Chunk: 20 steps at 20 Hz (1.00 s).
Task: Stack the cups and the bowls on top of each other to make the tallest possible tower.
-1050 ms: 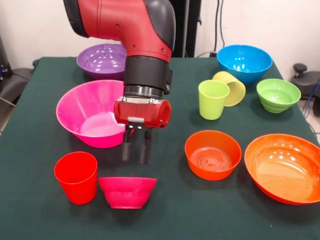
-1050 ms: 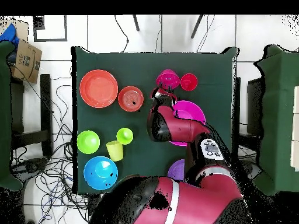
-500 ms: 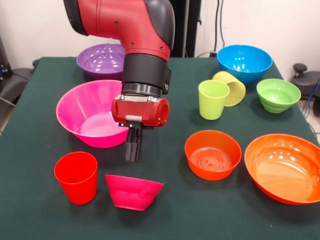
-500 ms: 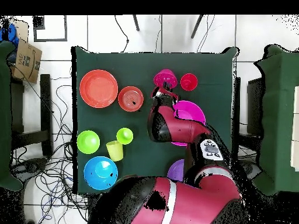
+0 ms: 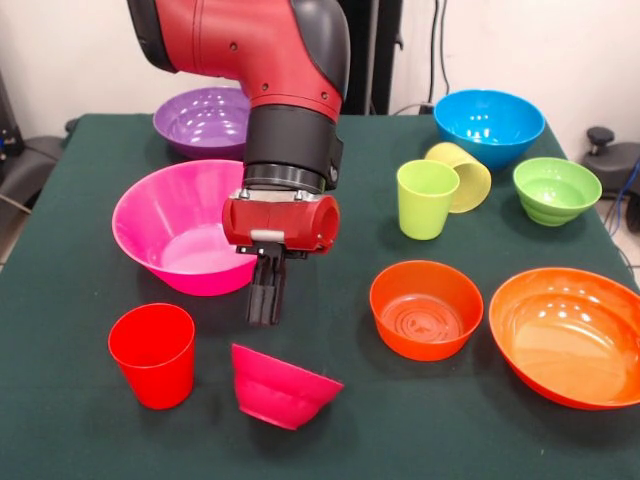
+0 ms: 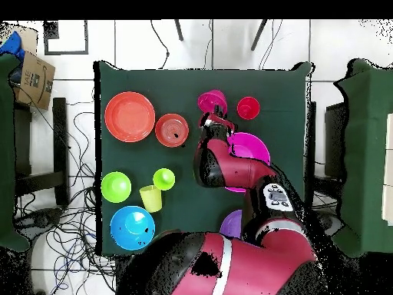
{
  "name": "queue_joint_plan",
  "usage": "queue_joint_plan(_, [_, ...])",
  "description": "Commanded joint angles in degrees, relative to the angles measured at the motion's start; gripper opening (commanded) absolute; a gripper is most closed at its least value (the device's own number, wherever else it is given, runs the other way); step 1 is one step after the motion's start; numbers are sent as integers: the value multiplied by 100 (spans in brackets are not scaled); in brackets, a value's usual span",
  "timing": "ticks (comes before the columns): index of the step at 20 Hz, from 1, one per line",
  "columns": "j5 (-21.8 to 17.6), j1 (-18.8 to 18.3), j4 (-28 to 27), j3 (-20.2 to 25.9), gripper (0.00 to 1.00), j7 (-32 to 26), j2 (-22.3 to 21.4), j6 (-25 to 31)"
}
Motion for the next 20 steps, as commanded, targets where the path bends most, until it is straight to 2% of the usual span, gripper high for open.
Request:
queue_joint_plan(1, [354,222,260,235,0,959,177,-229])
queue_joint_plan(4, [545,290,225,183,0,994,330,-564])
queue_joint_plan(14, [615,246,316,299,0,1025,323,-677])
queue_joint_plan(20, [869,448,361,19,0,771,288,-704])
